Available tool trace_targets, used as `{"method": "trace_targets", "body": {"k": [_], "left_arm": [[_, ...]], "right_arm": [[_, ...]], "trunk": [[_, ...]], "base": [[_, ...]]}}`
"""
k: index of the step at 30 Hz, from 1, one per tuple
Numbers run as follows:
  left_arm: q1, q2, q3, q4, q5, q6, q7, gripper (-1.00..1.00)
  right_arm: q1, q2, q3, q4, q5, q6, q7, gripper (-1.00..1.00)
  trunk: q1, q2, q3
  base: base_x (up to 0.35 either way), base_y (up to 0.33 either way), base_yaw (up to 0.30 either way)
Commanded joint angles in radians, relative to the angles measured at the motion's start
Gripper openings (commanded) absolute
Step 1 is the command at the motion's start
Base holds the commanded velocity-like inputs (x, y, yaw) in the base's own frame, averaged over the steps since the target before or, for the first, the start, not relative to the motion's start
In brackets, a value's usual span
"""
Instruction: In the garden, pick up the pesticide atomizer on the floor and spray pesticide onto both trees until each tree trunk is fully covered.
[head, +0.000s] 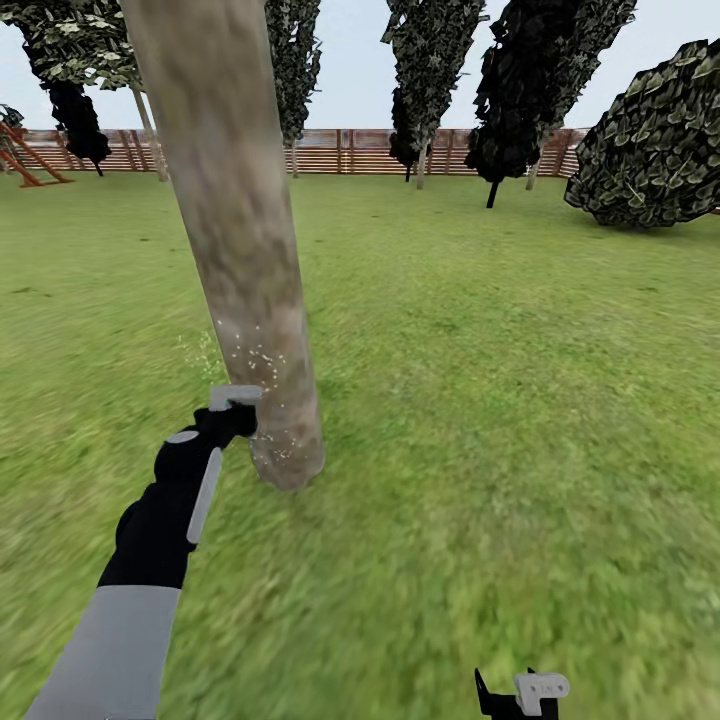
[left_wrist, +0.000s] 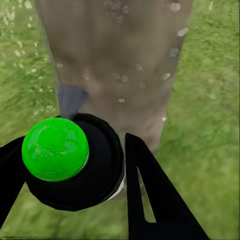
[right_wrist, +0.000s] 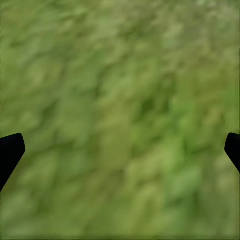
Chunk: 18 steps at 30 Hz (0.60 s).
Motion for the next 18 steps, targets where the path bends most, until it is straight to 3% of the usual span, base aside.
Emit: {"method": "trace_targets", "body": {"k": [1, 4, 7, 9, 11, 13, 17, 18], "left_arm": [[0.000, 0.002, 0.022, -0.007, 0.005, 0.007, -0.002, -1.00], [0.000, 0.007, 0.037, -0.011, 0.002, 0.013, -0.004, -1.00], [0.000, 0.029, 0.040, -0.011, 0.006, 0.014, -0.004, -1.00], [0.000, 0.025, 0.010, -0.011, 0.004, 0.015, -0.003, -1.00], [0.000, 0.022, -0.058, -0.011, 0.006, 0.014, 0.002, -1.00], [-0.002, 0.004, -0.094, -0.014, 0.006, 0.014, 0.004, -1.00], [-0.003, -0.001, -0.079, -0.030, 0.005, 0.015, 0.005, -1.00], [-0.003, 0.001, -0.018, -0.032, 0.006, 0.016, 0.000, -1.00]], "right_arm": [[0.000, 0.000, 0.000, 0.000, 0.000, 0.000, 0.000, 1.00], [0.000, 0.000, 0.000, 0.000, -0.001, 0.000, 0.001, 1.00], [0.000, 0.000, 0.000, 0.000, -0.001, 0.000, 0.000, 1.00], [0.000, 0.001, 0.000, 0.001, 0.000, 0.001, 0.001, 1.00], [0.000, 0.002, 0.000, 0.001, 0.000, 0.000, -0.001, 1.00], [0.000, 0.001, 0.000, -0.001, -0.003, -0.001, -0.003, 1.00], [0.000, -0.005, -0.001, -0.002, -0.005, -0.001, -0.002, 1.00], [0.000, -0.005, -0.001, -0.002, -0.004, -0.001, -0.002, 1.00]], "trunk": [[0.000, 0.000, 0.000], [0.000, 0.000, 0.000], [0.000, 0.000, 0.000], [0.000, 0.000, 0.000], [0.000, 0.000, 0.000], [0.000, 0.000, 0.000], [0.000, 0.000, 0.000], [0.000, 0.000, 0.000]], "base": [[0.000, 0.000, 0.000], [0.000, 0.000, 0.000], [0.000, 0.000, 0.000], [0.000, 0.000, 0.000], [0.000, 0.000, 0.000], [0.000, 0.000, 0.000], [0.000, 0.000, 0.000], [0.000, 0.000, 0.000]]}}
